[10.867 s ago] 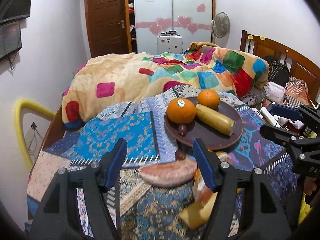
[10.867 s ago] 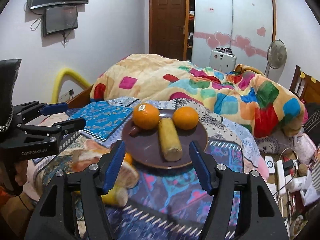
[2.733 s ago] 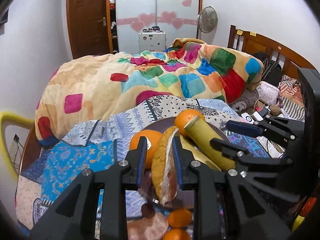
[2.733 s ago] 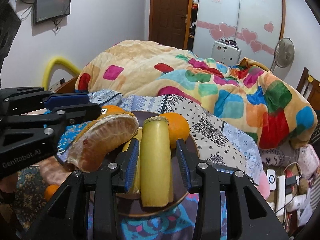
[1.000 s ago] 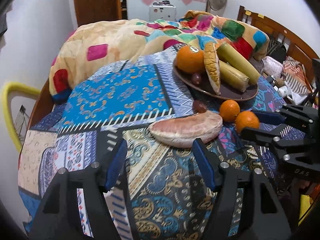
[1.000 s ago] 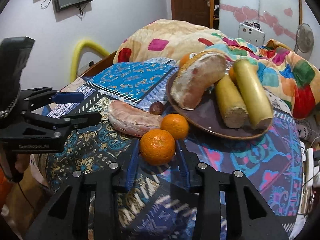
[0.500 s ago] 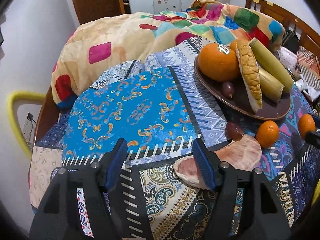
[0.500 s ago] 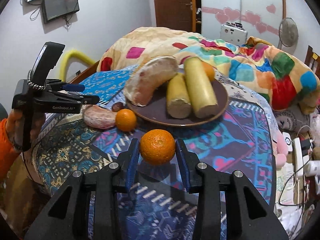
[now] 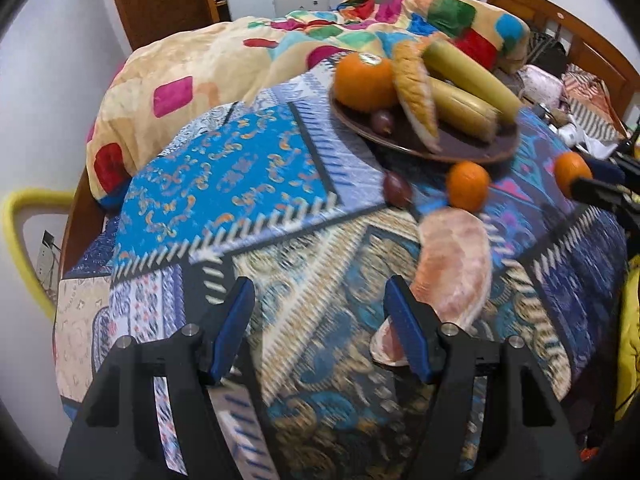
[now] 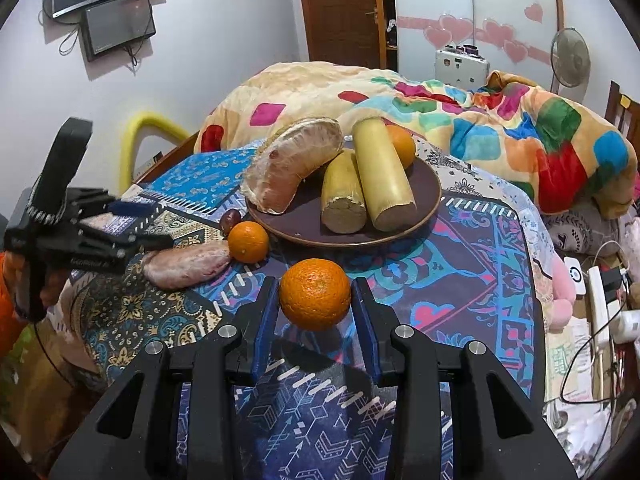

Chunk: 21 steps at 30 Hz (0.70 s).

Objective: Organize fruits
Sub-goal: 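Grasp the second pomelo wedge with the left gripper and lift it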

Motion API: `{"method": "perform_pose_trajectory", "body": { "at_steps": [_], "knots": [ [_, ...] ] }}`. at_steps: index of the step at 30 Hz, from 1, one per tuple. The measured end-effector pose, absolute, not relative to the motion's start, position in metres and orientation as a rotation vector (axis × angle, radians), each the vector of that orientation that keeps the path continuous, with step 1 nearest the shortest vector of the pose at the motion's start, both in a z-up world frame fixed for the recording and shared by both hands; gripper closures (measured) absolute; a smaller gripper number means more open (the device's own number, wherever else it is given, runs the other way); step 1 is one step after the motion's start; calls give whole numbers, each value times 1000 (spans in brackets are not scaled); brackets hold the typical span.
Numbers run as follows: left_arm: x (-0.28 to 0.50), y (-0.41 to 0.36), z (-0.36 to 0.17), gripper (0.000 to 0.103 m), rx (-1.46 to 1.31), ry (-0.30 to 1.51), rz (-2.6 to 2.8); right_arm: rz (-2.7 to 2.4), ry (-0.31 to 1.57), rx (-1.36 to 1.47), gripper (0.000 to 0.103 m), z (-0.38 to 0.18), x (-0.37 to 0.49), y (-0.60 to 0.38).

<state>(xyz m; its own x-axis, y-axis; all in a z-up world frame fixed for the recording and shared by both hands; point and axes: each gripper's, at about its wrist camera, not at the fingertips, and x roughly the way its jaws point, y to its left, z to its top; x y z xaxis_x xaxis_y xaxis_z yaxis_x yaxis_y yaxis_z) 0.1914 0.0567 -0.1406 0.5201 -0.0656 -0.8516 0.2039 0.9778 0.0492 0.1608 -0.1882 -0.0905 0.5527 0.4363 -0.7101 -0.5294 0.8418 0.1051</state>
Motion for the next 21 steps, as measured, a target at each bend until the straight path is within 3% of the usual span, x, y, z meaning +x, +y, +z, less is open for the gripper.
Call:
{"method": "perform_pose_trajectory", "body": {
  "at_steps": [21],
  "knots": [
    [173, 2, -125, 36, 34, 1026, -255, 550, 760, -108, 69, -70, 139, -215]
  ]
}}
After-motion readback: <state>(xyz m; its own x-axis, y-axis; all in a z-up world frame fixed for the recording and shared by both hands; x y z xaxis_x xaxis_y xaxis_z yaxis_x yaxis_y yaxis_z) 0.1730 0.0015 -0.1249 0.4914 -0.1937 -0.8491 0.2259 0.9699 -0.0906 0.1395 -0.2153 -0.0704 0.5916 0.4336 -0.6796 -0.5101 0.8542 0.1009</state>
